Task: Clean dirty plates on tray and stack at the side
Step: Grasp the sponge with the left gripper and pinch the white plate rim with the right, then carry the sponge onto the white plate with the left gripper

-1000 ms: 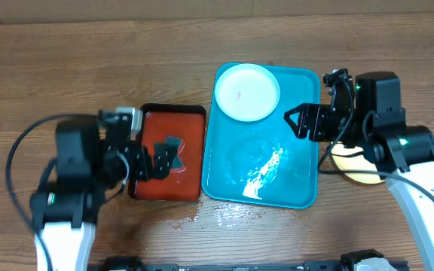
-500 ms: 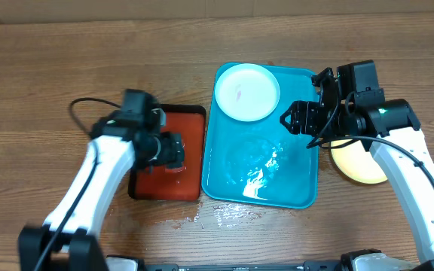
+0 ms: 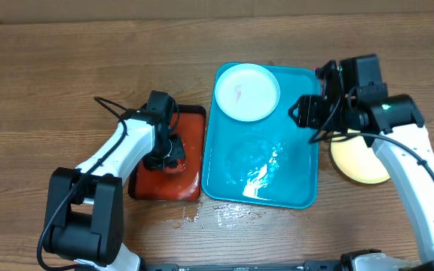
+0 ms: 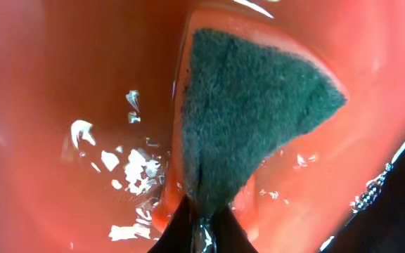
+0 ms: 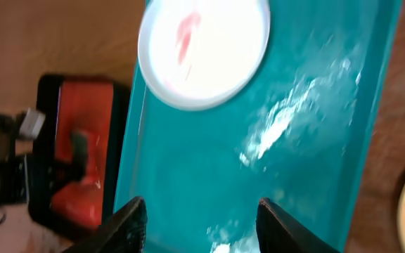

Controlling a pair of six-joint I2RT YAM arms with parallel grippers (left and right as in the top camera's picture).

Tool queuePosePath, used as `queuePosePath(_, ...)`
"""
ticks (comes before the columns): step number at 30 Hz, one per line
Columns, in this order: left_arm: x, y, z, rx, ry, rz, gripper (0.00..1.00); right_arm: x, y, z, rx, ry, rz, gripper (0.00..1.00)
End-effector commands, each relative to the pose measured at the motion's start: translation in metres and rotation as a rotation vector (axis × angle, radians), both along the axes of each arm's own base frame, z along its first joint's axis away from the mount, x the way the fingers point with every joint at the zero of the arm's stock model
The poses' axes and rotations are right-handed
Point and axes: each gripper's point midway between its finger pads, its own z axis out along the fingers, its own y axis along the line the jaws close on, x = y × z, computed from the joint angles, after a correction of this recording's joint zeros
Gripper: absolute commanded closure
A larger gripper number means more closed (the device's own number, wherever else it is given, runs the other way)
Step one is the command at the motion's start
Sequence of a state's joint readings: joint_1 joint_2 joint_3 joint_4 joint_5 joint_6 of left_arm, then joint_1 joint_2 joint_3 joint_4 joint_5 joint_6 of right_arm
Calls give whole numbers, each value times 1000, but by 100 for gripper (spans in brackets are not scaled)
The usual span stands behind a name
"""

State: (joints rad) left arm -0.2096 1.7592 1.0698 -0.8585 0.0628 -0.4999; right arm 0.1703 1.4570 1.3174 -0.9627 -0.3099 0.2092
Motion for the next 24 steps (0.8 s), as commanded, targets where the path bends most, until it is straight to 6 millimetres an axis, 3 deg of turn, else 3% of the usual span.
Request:
queuePosePath(1, 20, -4, 31, -18, -64, 10, 96, 22, -10, -7, -64, -20, -41, 45)
queuePosePath(10, 35, -3, 116, -15, -199, -41, 95, 76, -4, -86, -92, 34, -48, 33)
queuePosePath(14, 32, -2, 139, -22, -248, -54, 96, 98, 0, -124, -90, 34, -47, 33)
queuePosePath(17, 30, -2, 142, -21, -253, -72, 96, 103, 10, -144, -50, 53, -22, 38)
queuePosePath(20, 29, -2, 141, -19, -250, -81, 96, 101, 19, -163, -19, 91, 1, 51)
queuePosePath(24, 29, -3, 142, -23, -253, -83, 96, 89, 22, -189, -17, 179, -12, 58)
